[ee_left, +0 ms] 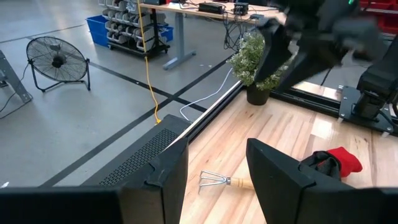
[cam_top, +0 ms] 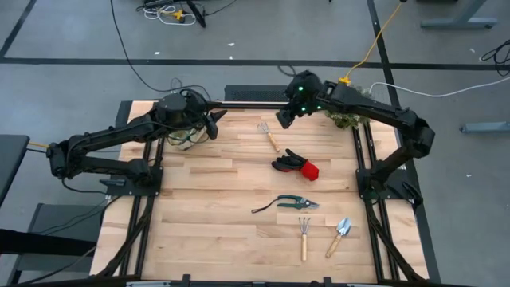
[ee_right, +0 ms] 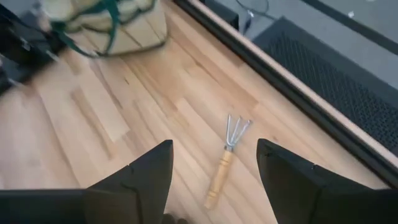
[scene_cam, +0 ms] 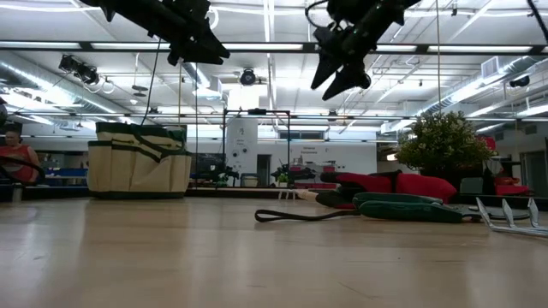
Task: Pick & Place Garden tools in Gardening bag
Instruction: Put the top brown hand rake into the gardening bag
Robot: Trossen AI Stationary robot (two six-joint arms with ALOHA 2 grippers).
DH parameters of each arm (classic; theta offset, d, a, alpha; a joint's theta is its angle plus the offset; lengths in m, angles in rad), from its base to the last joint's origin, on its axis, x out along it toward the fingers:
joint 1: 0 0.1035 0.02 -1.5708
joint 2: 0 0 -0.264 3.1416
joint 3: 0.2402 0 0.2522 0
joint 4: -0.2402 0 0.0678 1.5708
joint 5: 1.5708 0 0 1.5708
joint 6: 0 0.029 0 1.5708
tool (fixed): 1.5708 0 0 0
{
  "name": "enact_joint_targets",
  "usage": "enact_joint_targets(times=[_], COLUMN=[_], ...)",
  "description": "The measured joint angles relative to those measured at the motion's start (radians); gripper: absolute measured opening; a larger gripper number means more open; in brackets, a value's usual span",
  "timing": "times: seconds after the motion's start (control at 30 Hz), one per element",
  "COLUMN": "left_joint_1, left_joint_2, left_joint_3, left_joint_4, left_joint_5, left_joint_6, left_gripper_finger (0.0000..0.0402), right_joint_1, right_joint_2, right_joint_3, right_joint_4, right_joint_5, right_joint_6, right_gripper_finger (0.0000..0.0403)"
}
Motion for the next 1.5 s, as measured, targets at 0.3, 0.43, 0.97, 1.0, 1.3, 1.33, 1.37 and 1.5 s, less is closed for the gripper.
enact_joint_targets(times=[0.3,0.43,0.97,1.0,1.3,1.33,1.37,1.5], left_joint_1=[0.0,0.0,0.0,0.0,0.0,0.0,0.0,0.0], left_joint_2=[-0.003,-0.003,-0.003,-0.003,-0.003,-0.003,-0.003,-0.003], left_joint_3=[0.0,0.0,0.0,0.0,0.0,0.0,0.0,0.0], left_joint_4=[0.002,0.001,0.001,0.001,0.001,0.001,0.001,0.001], left_joint_5=[0.022,0.022,0.022,0.022,0.022,0.022,0.022,0.022], left_joint_6=[0.0,0.0,0.0,0.0,0.0,0.0,0.0,0.0], left_gripper_finger=[0.0172,0.0172,0.0172,0.0172,0.0172,0.0172,0.0172,0.0172], right_joint_1=[0.052,0.063,0.065,0.065,0.072,0.072,0.072,0.074], right_joint_2=[0.12,0.171,0.352,0.362,0.441,0.447,0.455,0.484], right_joint_3=[0.0,0.0,0.0,0.0,0.0,0.0,0.0,0.0], right_joint_4=[-0.016,-0.019,-0.012,-0.006,0.029,0.031,0.033,0.056], right_joint_5=[0.051,0.054,0.088,0.088,0.098,0.098,0.098,0.112], right_joint_6=[0.018,0.033,0.044,0.043,0.035,0.035,0.035,0.034], right_gripper_finger=[0.0233,0.0233,0.0233,0.0233,0.0233,0.0233,0.0233,0.0233])
